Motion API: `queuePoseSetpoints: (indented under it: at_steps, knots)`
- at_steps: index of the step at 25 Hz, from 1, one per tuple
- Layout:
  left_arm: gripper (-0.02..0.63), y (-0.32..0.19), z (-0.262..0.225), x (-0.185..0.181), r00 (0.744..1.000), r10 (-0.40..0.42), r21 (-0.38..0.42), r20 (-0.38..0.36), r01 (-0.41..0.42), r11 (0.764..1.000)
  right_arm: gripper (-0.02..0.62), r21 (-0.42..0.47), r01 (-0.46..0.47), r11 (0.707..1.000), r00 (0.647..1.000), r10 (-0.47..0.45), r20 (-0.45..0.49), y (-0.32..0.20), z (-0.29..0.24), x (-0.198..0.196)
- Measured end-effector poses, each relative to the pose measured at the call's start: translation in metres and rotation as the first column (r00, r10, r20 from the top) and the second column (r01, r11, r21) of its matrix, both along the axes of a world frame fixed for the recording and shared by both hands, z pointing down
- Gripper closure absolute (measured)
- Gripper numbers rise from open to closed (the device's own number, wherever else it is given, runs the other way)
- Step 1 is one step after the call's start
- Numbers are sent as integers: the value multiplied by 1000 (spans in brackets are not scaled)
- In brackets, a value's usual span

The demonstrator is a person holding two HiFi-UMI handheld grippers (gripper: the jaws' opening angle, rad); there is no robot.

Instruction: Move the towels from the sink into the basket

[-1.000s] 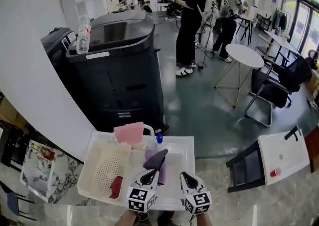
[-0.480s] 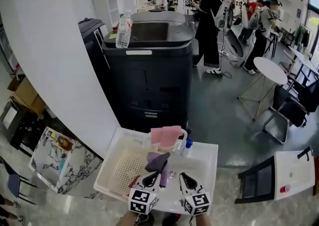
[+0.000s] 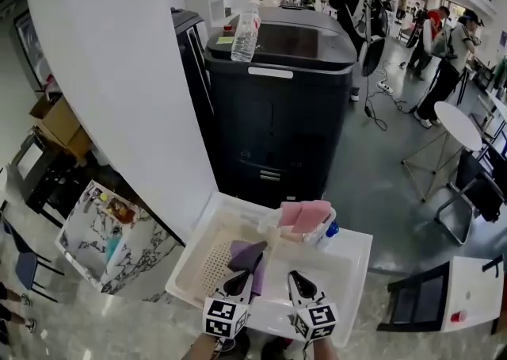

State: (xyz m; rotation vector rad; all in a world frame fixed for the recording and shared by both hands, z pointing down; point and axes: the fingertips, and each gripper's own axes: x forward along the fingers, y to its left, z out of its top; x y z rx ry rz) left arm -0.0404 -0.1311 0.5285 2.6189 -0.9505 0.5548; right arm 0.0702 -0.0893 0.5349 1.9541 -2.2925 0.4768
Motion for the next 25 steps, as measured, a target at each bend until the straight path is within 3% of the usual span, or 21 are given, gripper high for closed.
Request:
queuePoseSetpoints:
  at_steps: [7, 17, 25]
  knots:
    - [588, -14, 26, -28, 999, -30, -34, 45, 31, 999, 554, -36, 22, 999, 1000, -21, 11, -9, 17, -21]
    - [588, -21, 63, -33, 995, -11, -93, 99, 20, 995, 554, -91, 2, 996, 1000, 0, 30, -10, 47, -22]
    - [588, -25, 62, -31, 997, -2, -95, 83, 10, 995, 554, -110, -18, 994, 999, 22, 36, -11, 55, -20]
